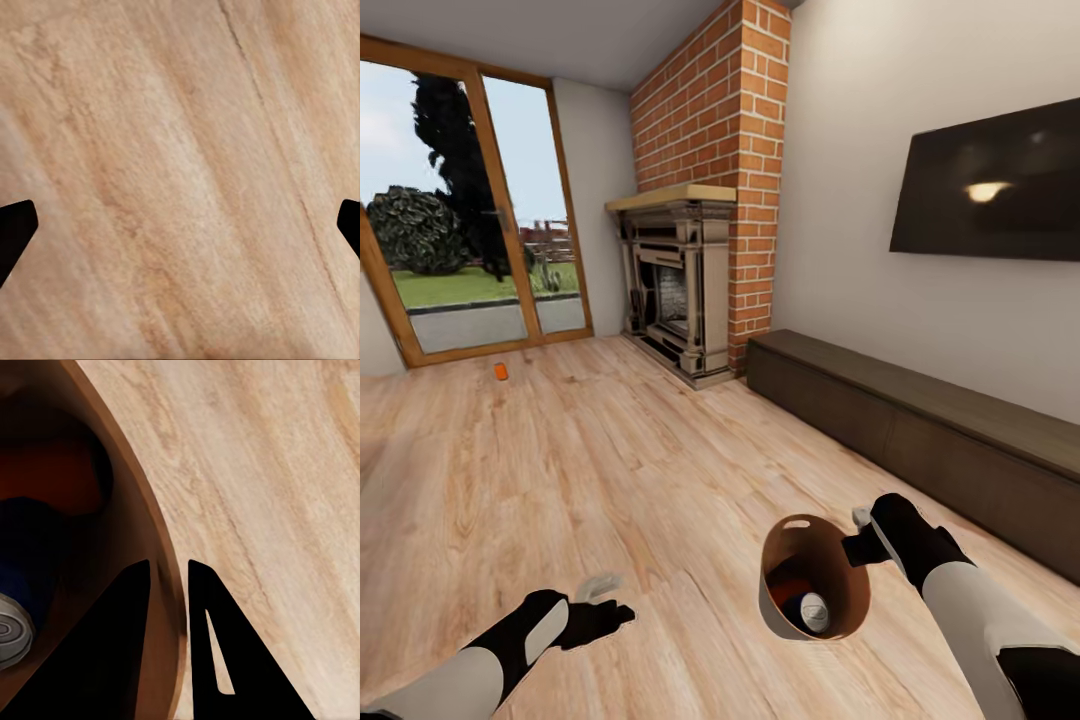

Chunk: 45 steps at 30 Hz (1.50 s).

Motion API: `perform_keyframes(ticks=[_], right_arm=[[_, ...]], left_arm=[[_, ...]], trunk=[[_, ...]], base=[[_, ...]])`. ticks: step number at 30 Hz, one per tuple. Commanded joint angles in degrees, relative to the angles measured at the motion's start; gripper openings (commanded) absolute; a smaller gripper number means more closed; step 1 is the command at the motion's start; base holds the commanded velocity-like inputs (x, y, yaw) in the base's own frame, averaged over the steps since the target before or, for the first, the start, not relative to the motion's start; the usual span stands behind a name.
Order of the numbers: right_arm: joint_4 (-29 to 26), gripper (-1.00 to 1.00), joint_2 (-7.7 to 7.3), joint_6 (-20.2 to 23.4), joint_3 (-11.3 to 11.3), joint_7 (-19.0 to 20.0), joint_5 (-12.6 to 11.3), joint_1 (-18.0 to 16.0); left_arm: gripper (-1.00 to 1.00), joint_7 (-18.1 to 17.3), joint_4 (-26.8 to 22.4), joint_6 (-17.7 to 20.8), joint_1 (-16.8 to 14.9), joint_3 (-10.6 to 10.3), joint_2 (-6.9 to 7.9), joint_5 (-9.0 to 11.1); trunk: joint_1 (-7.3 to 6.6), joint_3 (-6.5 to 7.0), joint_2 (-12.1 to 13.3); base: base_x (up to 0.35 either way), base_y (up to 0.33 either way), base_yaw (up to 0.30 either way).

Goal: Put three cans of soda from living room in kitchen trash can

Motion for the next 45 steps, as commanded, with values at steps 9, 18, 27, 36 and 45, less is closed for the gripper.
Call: perform_keyframes(ticks=[9,18,27,36,45], right_arm=[[-0.03,-1.00,0.01,0.12,-0.13,0.03,-0.90,-0.03],[-0.10,-1.00,0.01,0.12,-0.08,-0.31,-0.89,0.03],[-0.11,-1.00,0.01,0.12,0.41,-0.30,-0.89,0.05],[-0.11,-1.00,0.01,0.12,0.61,-0.25,-0.89,0.06],[-0.11,-1.00,0.01,0.12,0.62,-0.19,-0.89,0.06]], left_arm=[[1.00,0.66,0.01,-1.53,0.00,-0.04,-0.05,-0.14],[1.00,1.26,0.01,-2.76,0.00,-0.09,-0.09,-0.27],[1.00,1.30,0.01,-2.92,0.00,-0.17,-0.14,-0.40],[1.00,1.30,0.01,-2.93,0.00,-0.18,-0.14,-0.45],[1.00,1.30,0.01,-2.93,0.00,-0.23,-0.19,-0.45]], trunk=[[-0.01,-0.37,-0.01],[-0.01,-0.51,-0.01],[-0.01,-0.52,-0.01],[-0.01,-0.52,-0.01],[-0.01,-0.52,-0.01]], base=[[0.284,0.190,0.215],[0.334,0.034,0.076],[0.342,0.002,0.086],[0.342,0.000,0.240],[0.342,0.000,0.254]])
